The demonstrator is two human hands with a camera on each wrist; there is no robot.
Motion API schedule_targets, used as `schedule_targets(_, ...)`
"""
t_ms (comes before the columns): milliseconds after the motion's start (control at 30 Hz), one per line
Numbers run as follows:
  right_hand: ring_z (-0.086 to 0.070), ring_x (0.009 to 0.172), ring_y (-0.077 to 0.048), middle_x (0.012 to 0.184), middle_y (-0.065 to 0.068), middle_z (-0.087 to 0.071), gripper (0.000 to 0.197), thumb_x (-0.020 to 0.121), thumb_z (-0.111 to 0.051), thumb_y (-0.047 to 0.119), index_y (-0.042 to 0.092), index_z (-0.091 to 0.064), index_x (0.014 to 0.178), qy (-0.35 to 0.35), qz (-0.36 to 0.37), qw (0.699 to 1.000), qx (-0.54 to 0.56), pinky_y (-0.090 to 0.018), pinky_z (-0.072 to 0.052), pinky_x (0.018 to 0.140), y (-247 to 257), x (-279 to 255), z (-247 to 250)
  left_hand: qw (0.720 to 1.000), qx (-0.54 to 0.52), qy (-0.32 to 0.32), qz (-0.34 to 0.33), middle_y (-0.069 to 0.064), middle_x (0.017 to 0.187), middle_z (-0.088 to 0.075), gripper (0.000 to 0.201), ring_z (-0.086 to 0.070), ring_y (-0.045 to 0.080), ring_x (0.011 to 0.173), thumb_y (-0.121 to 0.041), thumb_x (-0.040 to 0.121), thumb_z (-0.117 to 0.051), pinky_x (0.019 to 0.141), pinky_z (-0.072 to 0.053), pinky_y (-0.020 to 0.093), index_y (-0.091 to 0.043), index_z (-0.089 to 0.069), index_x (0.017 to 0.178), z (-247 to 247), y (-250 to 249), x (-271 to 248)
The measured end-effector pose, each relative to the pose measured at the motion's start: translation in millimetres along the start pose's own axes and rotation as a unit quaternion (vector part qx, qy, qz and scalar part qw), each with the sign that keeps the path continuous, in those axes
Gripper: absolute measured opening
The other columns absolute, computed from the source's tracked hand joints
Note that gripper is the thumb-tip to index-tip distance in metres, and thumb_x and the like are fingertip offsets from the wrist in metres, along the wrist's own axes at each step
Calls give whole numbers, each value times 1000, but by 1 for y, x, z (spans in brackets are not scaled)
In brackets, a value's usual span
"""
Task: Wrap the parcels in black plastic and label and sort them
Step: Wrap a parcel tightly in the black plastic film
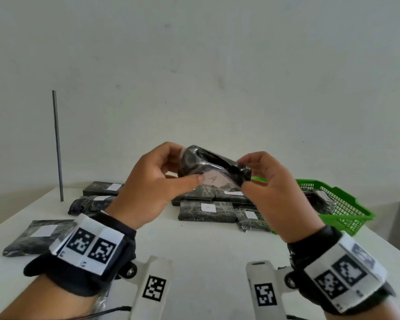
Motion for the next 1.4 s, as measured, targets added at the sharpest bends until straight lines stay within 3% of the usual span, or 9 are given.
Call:
schedule_targets(100, -62, 101, -7, 113, 7, -63, 35, 90, -74, 13, 42, -66, 109, 21, 20, 994, -104, -24, -51, 90, 0, -2, -9, 999, -25, 28, -29, -4, 97, -73, 40, -72, 16, 96, -28, 68, -88, 81, -61, 29, -19, -67, 101, -4, -6, 0)
schedule_targets(200, -68, 79, -15, 94, -5, -73, 21, 90, -79, 13, 30, -75, 102, 23, 7, 1000, -17, -31, -54, 74, -3, 0, -15, 993, -90, 77, -29, -2, 100, -75, 45, -72, 17, 101, -17, 71, -92, 84, -60, 28, -16, -64, 106, -11, -10, -2)
schedule_targets(367, -73, 96, -31, 101, -10, -77, 22, 101, -60, 4, 19, -75, 110, 16, 20, 996, 88, -39, -63, 84, 8, -3, -7, 993, 77, 67, -61, -16, 113, -74, 33, -67, 6, 115, -22, 86, -81, 105, -53, 39, -30, -67, 115, -15, -10, -10)
schedule_targets(467, -76, 93, -23, 101, -8, -77, 17, 97, -74, 19, 20, -76, 114, 47, 15, 987, 150, -30, -60, 84, 20, -7, -5, 996, 50, 60, -54, -14, 116, -72, 34, -64, 10, 122, -17, 89, -79, 100, -58, 39, -31, -68, 118, -16, -9, -12)
schedule_targets(600, -72, 78, -12, 92, -5, -76, 19, 90, -78, 10, 19, -77, 107, 29, 30, 988, 152, -19, -54, 70, 23, -5, -4, 996, 12, 71, -56, -8, 118, -70, 39, -64, 11, 122, -11, 89, -79, 93, -61, 30, -26, -68, 122, -20, -11, -13)
schedule_targets(800, -77, 90, -21, 100, -5, -79, 30, 88, -79, 5, 19, -77, 115, 31, 15, 985, 167, -26, -60, 79, 23, -8, -3, 993, -87, 77, -17, 3, 119, -76, 42, -70, 22, 117, -35, 86, -67, 105, -53, 48, -17, -71, 124, -18, -13, -16)
schedule_targets(1167, -74, 83, -48, 81, -16, -79, 19, 88, -75, -5, 12, -79, 96, -19, -14, 990, 140, -66, -57, 86, 19, -12, -13, 1000, -19, 13, -15, -5, 102, -81, 19, -76, 15, 102, -13, 92, -77, 98, -58, 47, -20, -81, 109, -28, -12, -13)
schedule_targets(1300, -72, 74, -33, 81, -20, -78, 13, 84, -80, 1, 7, -79, 95, -13, -32, 986, 162, -66, -57, 87, 21, -13, -9, 997, -71, 25, 11, 0, 102, -81, 22, -76, 18, 101, -17, 85, -78, 97, -59, 42, -18, -80, 107, -25, -11, -15)
schedule_targets(1400, -76, 77, -42, 77, -17, -78, 13, 84, -77, -6, 7, -78, 90, -22, -27, 990, 140, -64, -59, 84, 19, -14, -11, 998, -55, 34, 2, 1, 103, -81, 20, -76, 22, 103, -11, 86, -76, 99, -57, 52, -18, -81, 104, -27, -8, -16)
Point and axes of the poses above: each hand's wrist, its own x-axis towards the middle knuckle, its own z-axis out of the back of the hand, y = z × x, the point moved 1 cm from there along x, towards the middle knuckle
